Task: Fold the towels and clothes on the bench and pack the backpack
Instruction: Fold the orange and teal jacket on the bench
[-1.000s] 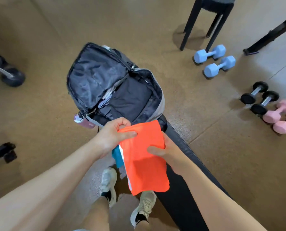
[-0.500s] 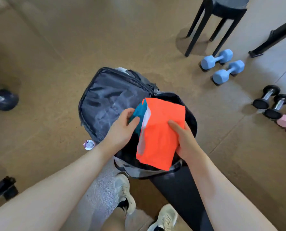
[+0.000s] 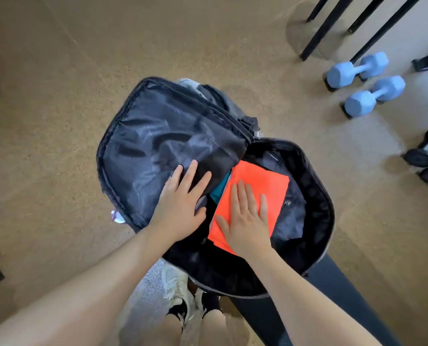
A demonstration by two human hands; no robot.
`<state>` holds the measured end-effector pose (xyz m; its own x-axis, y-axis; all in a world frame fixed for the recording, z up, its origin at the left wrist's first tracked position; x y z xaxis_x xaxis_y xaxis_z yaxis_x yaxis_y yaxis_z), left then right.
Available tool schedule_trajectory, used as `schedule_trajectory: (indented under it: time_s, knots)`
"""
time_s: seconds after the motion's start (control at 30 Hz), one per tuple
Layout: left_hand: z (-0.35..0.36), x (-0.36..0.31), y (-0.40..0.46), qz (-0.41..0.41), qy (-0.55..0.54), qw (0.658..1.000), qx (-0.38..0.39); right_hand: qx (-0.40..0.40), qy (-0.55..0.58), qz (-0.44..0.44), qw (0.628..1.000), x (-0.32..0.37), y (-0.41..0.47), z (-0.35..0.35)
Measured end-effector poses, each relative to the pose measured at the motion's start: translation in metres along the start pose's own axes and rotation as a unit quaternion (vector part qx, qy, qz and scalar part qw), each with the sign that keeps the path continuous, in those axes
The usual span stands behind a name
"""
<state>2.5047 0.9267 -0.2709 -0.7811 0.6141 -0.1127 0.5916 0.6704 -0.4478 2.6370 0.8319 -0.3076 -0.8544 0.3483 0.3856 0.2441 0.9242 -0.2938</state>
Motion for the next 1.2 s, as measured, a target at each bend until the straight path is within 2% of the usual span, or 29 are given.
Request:
schedule_trajectory:
  time_s: [0.07, 0.13, 0.2, 0.27, 0.4, 0.5, 0.6, 0.73, 0.8, 0.9, 1.0, 1.1, 1.2]
  knots:
    - [0.000, 0.003, 0.000, 0.021, 0.007, 1.000, 0.004, 0.022, -0.015, 0.010, 1.000, 0.000, 0.015, 0.007]
    - [-0.007, 0.007, -0.001, 0.030, -0.038, 0.999, 0.004, 0.058, -0.022, 0.032, 0.998, 0.000, 0.021, 0.006]
    - [-0.019, 0.017, -0.005, 0.006, -0.114, 0.993, -0.013, 0.109, -0.037, 0.026, 0.993, 0.003, 0.023, -0.002]
    - [-0.033, 0.034, -0.008, -0.034, -0.164, 0.985, -0.041, 0.150, 0.006, 0.028, 0.988, 0.012, 0.026, -0.023]
    - [-0.061, 0.077, -0.007, -0.121, -0.197, 0.972, -0.043, 0.042, 0.111, 0.006, 0.993, 0.057, 0.039, -0.083]
    - [-0.075, 0.106, 0.001, -0.158, -0.195, 0.967, -0.051, 0.038, 0.157, -0.031, 0.986, 0.106, 0.051, -0.103]
    - [-0.078, 0.141, 0.016, -0.195, -0.190, 0.960, -0.065, 0.025, 0.197, -0.026, 0.980, 0.143, 0.067, -0.101]
    - [-0.047, 0.180, 0.037, -0.227, -0.203, 0.952, 0.037, -0.011, 0.237, 0.015, 0.971, 0.162, 0.078, -0.083]
    - [-0.032, 0.188, 0.038, -0.219, -0.236, 0.945, 0.055, -0.020, 0.247, 0.043, 0.968, 0.166, 0.076, -0.073]
    - [-0.037, 0.192, 0.024, -0.223, -0.292, 0.930, -0.027, -0.030, 0.273, 0.077, 0.959, 0.167, 0.066, -0.062]
    - [-0.064, 0.184, -0.007, -0.194, -0.333, 0.917, -0.104, -0.068, 0.351, 0.109, 0.928, 0.175, 0.050, -0.068]
    - [-0.097, 0.159, -0.044, -0.127, -0.365, 0.914, -0.125, -0.114, 0.428, 0.137, 0.886, 0.190, 0.034, -0.096]
    - [-0.128, 0.111, -0.078, -0.008, -0.345, 0.928, -0.142, -0.132, 0.487, 0.144, 0.852, 0.204, 0.017, -0.129]
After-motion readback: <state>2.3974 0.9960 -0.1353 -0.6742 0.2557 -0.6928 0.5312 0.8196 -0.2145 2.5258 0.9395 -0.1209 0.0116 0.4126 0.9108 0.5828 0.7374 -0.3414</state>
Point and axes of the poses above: each hand's wrist, its own y-axis towards the middle knuckle, its own z-axis out of the palm, x = y × z, the point moved 2 cm from there along y, towards the middle knuckle, and after that the axes turned 15 degrees about y, right-handed, at the moved point
